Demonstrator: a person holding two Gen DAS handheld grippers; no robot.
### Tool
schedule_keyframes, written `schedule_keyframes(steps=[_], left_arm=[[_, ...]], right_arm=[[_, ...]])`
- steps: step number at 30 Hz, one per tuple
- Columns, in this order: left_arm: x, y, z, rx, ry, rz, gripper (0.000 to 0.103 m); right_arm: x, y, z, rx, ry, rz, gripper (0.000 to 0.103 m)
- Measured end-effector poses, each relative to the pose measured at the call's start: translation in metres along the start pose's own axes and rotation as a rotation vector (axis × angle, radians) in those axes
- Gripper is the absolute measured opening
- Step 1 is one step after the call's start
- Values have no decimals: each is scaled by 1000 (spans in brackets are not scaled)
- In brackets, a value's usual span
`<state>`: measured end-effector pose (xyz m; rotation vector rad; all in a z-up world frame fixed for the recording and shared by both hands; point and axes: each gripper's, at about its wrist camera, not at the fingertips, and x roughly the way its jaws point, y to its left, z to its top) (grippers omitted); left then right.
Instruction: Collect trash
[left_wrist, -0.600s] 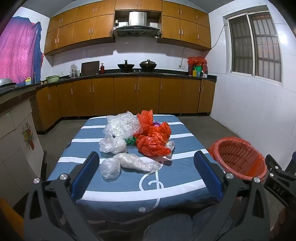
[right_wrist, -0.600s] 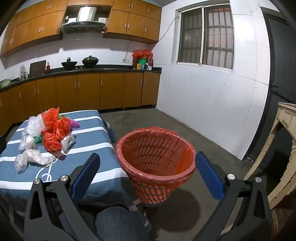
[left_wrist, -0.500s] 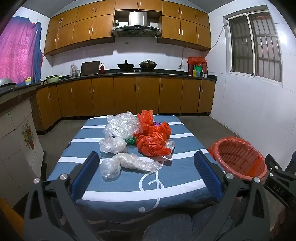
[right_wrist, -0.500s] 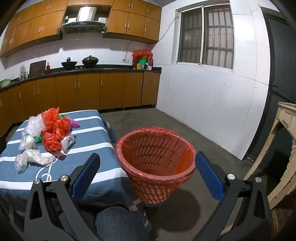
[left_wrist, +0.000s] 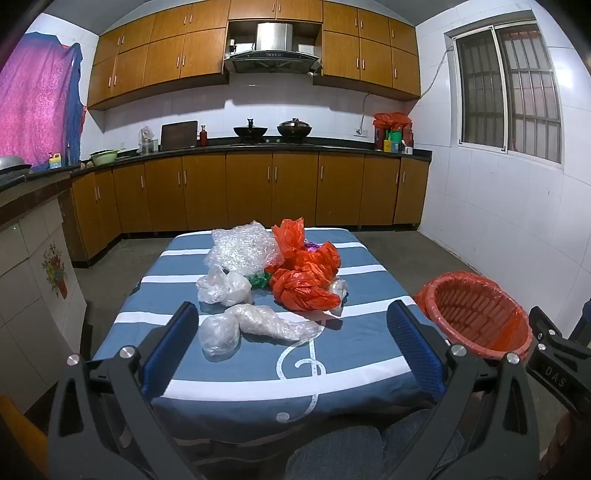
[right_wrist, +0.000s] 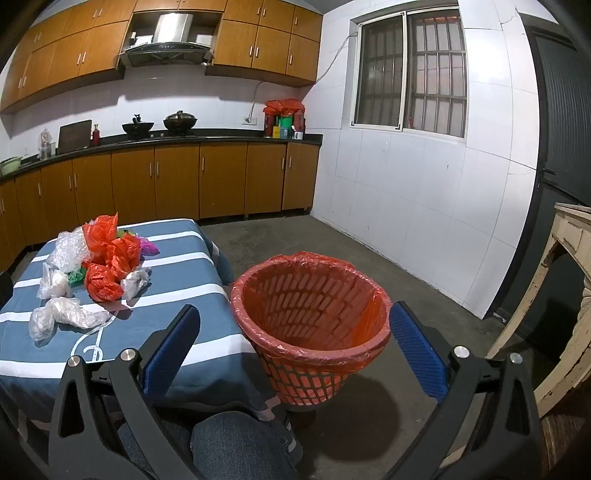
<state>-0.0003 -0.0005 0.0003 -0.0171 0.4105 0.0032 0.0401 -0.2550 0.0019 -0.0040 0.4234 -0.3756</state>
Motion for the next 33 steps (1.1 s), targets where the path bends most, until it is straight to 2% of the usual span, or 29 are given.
schedule_keyframes(steps=[33], left_arm=[[0, 1, 0, -1, 4, 0, 99]], right_arm=[[2, 0, -2, 1, 3, 0, 101]])
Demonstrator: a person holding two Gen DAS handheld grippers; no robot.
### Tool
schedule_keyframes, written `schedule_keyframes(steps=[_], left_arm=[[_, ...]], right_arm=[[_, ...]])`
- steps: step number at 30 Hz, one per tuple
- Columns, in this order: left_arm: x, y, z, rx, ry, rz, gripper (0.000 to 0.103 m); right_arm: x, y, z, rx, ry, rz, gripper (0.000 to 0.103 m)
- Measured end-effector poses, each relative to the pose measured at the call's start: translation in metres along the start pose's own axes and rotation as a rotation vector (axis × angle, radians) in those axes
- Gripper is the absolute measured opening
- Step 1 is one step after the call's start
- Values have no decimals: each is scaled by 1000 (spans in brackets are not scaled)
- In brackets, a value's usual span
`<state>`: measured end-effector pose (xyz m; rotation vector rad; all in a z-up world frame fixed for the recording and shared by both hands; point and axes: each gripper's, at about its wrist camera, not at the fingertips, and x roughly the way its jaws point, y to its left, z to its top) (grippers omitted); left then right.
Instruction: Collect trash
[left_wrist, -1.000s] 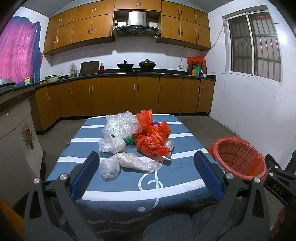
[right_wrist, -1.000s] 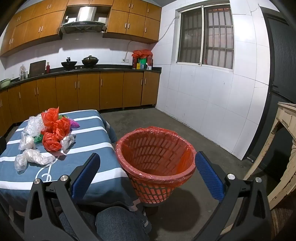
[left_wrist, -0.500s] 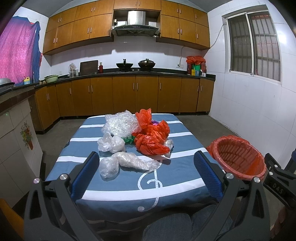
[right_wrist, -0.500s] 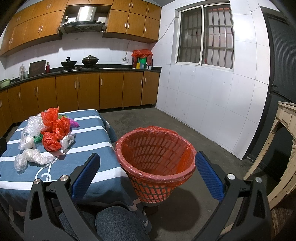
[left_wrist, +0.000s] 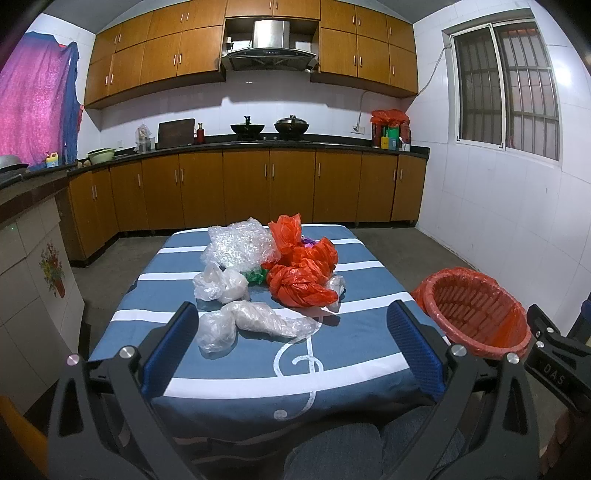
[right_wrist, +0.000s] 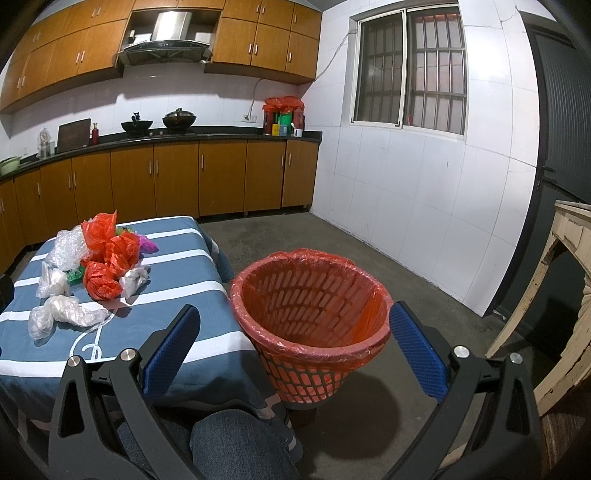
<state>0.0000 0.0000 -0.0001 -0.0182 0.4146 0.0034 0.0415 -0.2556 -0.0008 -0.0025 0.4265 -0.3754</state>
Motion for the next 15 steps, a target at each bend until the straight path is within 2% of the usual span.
schedule_keyframes(steps=[15], left_arm=[[0, 0, 0, 0, 3, 0, 99]], right_arm=[[2, 0, -1, 1, 1, 0, 101]])
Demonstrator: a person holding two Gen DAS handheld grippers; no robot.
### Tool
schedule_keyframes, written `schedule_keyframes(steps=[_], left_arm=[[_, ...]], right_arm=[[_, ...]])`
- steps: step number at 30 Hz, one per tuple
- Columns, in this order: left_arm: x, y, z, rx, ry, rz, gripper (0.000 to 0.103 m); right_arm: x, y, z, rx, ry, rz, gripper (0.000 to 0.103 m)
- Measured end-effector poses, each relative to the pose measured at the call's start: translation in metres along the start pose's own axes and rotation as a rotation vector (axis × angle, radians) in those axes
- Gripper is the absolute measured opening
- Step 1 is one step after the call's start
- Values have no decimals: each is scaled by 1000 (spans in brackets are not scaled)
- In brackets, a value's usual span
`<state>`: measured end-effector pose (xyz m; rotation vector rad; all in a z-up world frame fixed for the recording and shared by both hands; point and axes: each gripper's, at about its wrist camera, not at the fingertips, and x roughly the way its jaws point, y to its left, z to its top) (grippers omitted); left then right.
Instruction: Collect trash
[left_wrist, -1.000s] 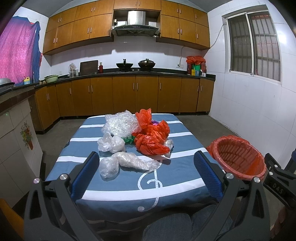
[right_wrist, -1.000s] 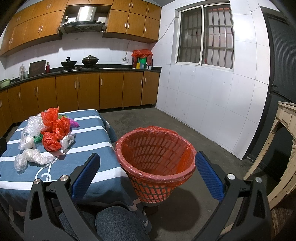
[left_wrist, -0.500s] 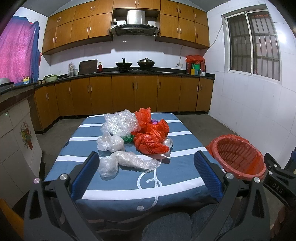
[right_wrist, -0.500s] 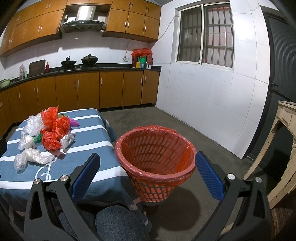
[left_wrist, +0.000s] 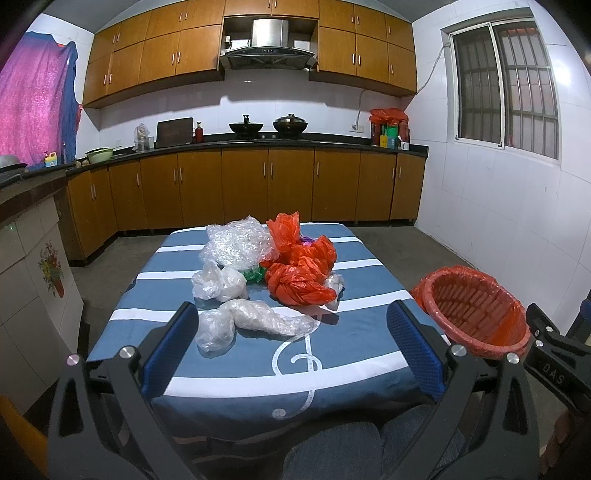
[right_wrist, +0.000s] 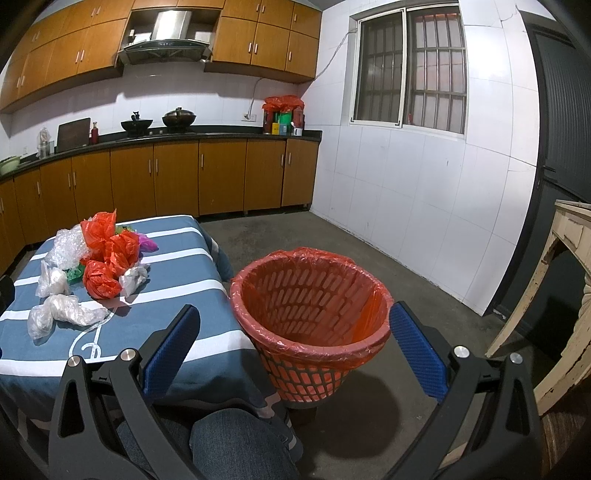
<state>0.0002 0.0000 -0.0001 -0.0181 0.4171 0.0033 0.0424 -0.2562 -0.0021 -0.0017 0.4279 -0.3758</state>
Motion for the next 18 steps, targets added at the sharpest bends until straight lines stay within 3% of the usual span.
schedule_keyframes(steps=[18], left_arm=[[0, 0, 0, 0, 3, 0, 99]], right_arm=[[2, -2, 0, 2, 2, -1, 101]])
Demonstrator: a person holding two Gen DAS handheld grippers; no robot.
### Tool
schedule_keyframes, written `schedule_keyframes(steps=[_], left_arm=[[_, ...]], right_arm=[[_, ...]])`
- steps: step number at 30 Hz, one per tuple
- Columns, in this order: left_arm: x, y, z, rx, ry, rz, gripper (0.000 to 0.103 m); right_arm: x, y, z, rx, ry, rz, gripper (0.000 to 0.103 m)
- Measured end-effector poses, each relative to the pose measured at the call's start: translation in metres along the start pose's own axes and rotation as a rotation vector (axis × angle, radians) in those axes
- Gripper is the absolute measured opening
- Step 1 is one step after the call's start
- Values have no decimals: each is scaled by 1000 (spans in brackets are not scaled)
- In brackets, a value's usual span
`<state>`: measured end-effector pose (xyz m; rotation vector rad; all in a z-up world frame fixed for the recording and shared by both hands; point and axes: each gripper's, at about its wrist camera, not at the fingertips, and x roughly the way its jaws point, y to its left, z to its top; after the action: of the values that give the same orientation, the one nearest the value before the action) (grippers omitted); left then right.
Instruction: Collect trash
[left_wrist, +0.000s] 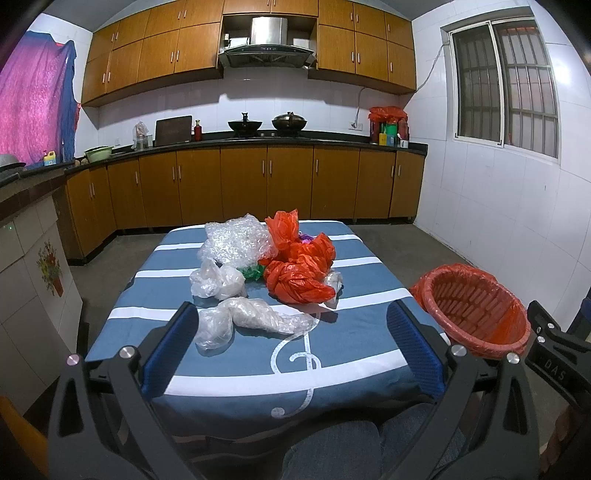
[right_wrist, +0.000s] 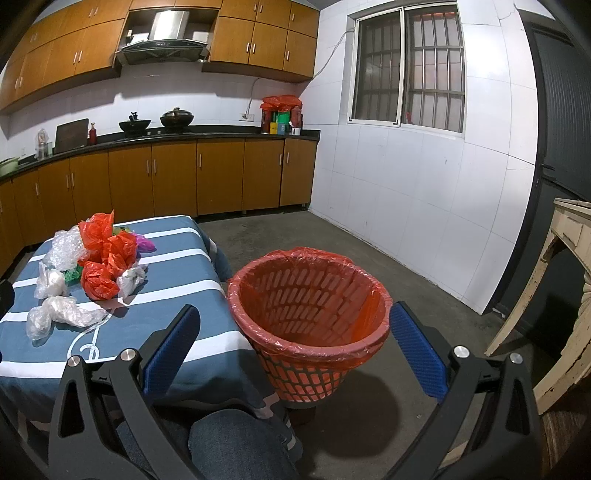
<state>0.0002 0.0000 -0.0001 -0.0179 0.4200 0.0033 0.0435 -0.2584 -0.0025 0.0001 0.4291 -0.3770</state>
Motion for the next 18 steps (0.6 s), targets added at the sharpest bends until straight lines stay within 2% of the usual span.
schedule_keyframes(steps=[8, 14, 18], left_arm=[[2, -11, -14, -6, 5, 9, 99], [15, 8, -15, -24, 13, 50, 99], [24, 37, -17, -62, 36, 99, 99]], right_arm=[[-1, 2, 1, 4, 4, 8, 101], [14, 2, 2, 20, 21, 89, 101], [28, 26, 6, -4, 37, 153, 101]])
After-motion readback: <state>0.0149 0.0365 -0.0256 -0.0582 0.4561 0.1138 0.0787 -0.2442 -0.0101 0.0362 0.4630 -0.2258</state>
